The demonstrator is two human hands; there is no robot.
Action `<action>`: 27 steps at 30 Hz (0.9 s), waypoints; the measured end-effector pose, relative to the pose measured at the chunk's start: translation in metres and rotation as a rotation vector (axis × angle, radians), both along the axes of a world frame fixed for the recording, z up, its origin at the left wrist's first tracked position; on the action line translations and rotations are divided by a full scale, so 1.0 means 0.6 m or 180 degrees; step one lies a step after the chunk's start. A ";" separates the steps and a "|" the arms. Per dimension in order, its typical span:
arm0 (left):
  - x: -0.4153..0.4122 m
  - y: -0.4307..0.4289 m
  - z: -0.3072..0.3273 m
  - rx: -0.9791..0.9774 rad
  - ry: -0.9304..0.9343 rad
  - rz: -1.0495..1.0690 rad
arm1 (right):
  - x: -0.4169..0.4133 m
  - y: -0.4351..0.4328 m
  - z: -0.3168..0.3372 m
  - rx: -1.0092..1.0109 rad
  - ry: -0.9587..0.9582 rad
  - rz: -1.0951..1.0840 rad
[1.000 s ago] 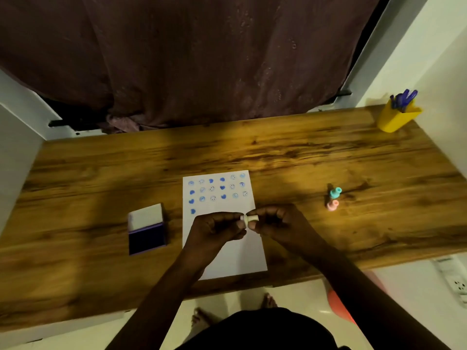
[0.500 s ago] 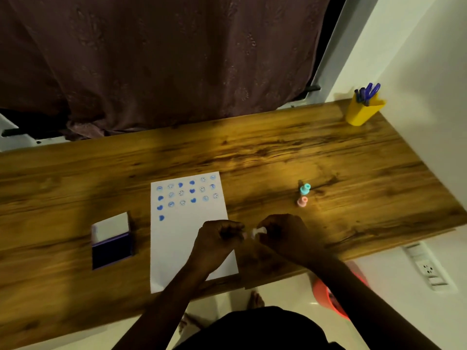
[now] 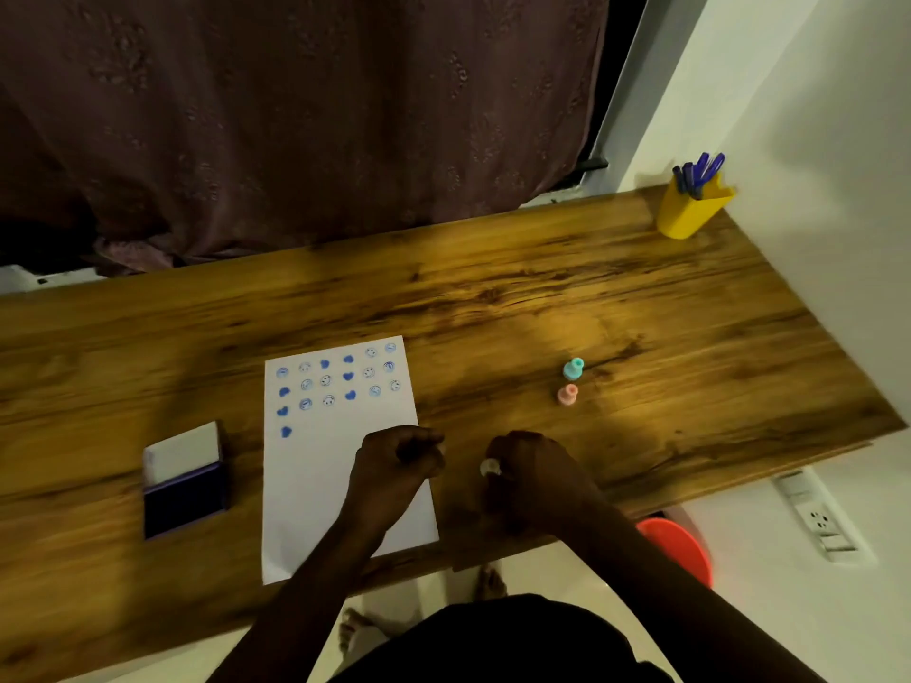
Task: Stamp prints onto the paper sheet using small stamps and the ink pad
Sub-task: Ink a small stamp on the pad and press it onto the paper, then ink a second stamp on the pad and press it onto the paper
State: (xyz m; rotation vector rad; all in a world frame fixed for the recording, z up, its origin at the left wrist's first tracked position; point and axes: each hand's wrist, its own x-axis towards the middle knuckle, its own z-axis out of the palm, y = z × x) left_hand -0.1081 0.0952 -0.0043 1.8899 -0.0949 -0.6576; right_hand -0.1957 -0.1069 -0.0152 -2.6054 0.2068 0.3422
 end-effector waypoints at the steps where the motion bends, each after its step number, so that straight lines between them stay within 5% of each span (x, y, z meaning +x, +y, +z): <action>1: 0.001 -0.002 0.000 0.0002 0.0000 0.0004 | 0.000 -0.002 0.001 0.0025 -0.0003 -0.0008; 5: 0.008 -0.006 -0.001 -0.0015 -0.0011 0.0039 | 0.008 -0.032 0.018 0.0138 -0.0390 -0.0268; 10: 0.011 -0.014 -0.003 -0.0029 0.0009 0.0088 | 0.026 -0.115 0.043 -0.0605 -0.1006 -0.0823; 20: 0.002 -0.009 0.007 -0.0156 -0.0046 0.0159 | 0.040 -0.153 0.001 -0.1013 -0.0595 -0.0874; 24: 0.002 0.002 0.018 -0.0345 -0.0090 0.0238 | 0.054 -0.135 0.020 -0.0540 -0.0706 -0.1053; 27: 0.001 0.004 0.036 -0.0623 -0.0065 0.0265 | 0.068 -0.099 0.056 0.0560 -0.0594 -0.1152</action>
